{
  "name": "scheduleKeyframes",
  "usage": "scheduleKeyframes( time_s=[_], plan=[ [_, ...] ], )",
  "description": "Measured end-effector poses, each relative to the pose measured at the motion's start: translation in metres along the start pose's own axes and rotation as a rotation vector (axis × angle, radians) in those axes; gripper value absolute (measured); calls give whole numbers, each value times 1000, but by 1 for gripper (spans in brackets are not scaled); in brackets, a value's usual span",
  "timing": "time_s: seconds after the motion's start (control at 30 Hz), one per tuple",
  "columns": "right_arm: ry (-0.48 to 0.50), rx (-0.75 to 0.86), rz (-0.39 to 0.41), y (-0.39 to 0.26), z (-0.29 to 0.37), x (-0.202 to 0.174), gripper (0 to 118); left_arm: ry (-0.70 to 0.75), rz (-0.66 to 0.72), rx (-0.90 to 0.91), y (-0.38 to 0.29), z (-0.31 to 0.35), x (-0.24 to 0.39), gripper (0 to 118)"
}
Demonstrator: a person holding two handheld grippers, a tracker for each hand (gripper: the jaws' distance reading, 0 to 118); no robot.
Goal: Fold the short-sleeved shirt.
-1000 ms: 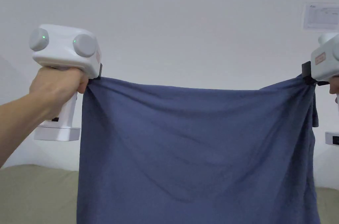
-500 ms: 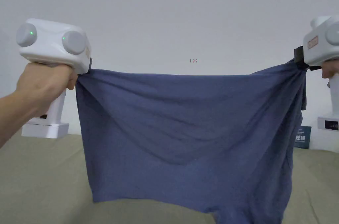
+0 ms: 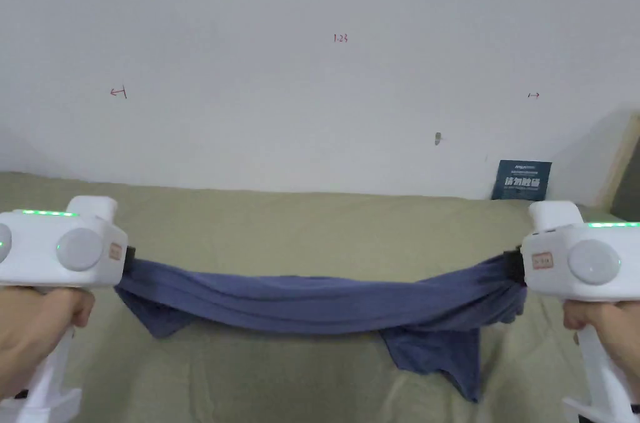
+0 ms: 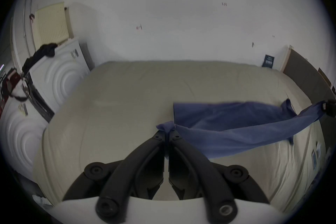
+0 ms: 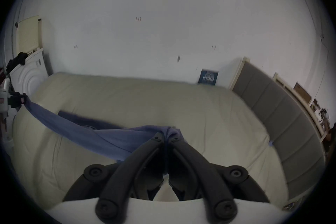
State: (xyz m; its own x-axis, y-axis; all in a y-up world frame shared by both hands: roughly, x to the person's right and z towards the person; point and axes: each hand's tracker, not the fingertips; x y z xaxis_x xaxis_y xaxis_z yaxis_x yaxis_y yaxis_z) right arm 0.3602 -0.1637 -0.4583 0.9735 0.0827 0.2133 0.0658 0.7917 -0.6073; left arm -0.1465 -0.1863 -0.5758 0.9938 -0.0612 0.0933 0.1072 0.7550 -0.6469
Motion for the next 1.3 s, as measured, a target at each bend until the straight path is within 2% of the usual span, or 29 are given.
scheduleKeyframes(
  time_s=[0.1,0.13,0.17,0.23,0.27,0.4,0.53,0.73,0.83,1.07,1.1,1.13,1.17,1.2,1.23,1.27,1.3],
  plan=[
    [39,-23,-49,-69,24,3,4,-4,-9,-37,-59,23,-9,1],
    [42,-66,-32,-90,32,2,4,-21,4,-63,-77,32,-16,1],
    [52,-58,-55,-114,42,2,4,-42,10,-78,-97,43,-21,1],
    [90,-132,-39,-157,67,-5,4,-34,-11,-90,-129,61,-25,1],
    [74,-121,-59,-175,77,-6,4,-27,-9,-77,-142,70,-29,1],
    [114,-147,-113,-231,126,-5,4,-34,16,-116,-189,109,-46,1],
    [100,-151,-183,-278,165,2,4,-51,53,-135,-233,150,-62,1],
    [112,-158,-220,-314,201,13,4,-65,40,-156,-283,193,-74,1],
    [102,-153,-150,-327,221,11,4,-108,94,-167,-300,206,-80,1],
    [92,-155,-140,-330,224,9,5,-119,108,-158,-314,214,-78,1],
    [83,-142,-135,-330,224,7,11,-119,106,-151,-314,214,-77,5],
    [75,-123,-117,-328,225,6,35,-119,106,-144,-313,216,-77,18],
    [63,-101,-108,-327,227,4,88,-125,110,-139,-311,218,-77,67],
    [49,-106,-108,-326,228,3,117,-127,108,-141,-310,219,-76,106],
    [40,-118,-107,-325,227,1,116,-127,110,-142,-309,219,-76,118],
    [51,-84,-101,-328,231,1,112,-126,113,-144,-307,221,-75,117],
    [43,-67,-96,-326,233,-1,113,-111,115,-129,-309,225,-74,117]
  ],
)
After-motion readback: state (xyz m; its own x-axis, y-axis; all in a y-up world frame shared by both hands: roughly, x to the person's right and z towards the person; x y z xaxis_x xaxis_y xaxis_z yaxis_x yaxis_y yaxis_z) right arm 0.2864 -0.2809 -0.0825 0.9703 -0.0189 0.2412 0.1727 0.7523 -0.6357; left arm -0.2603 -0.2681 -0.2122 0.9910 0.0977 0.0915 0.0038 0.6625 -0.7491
